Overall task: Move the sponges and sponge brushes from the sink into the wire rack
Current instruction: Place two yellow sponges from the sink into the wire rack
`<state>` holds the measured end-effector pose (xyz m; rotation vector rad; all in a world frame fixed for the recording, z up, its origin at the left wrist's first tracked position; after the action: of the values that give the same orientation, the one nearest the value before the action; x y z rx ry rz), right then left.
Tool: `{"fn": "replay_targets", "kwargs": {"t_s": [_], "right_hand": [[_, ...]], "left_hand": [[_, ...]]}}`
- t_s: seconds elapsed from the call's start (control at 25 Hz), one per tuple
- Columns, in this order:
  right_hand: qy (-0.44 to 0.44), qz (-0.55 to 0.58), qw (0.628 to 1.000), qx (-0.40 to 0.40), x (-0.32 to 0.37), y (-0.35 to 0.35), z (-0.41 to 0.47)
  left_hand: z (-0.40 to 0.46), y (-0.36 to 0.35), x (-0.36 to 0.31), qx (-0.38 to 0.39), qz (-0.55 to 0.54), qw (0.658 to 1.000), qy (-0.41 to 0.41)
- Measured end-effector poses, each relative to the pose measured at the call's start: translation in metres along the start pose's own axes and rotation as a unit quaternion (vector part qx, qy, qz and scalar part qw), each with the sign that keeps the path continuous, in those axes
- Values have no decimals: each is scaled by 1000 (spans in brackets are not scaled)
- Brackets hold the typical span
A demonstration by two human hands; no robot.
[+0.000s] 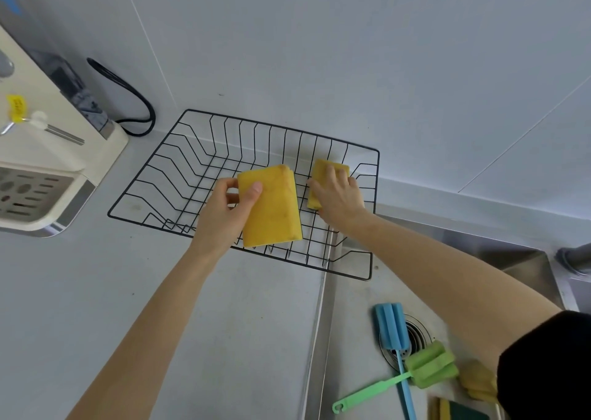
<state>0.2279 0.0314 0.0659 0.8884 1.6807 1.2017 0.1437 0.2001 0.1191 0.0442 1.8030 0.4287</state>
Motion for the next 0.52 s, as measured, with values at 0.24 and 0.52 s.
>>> {"fn": "replay_targets", "kwargs": {"t_s": [0.24,0.52], "right_hand": [[-17,-3,1000,13,4,-4,-2],[-4,75,997,29,-8,2,8]], "left_hand": [[16,-5,-10,9,29,999,-12],[60,-15,-9,35,88,995,18]]}}
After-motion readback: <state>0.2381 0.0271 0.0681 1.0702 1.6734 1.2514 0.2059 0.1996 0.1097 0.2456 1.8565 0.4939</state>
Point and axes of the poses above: each hand's wrist, its own z-axis towards the middle knuckle, its own y-axis out of the back of the hand, x = y × z, the point moved 4 cm from there along z, towards the middle knuckle, and after that the axes turned 4 degrees about -z, right-handed, at the moved point
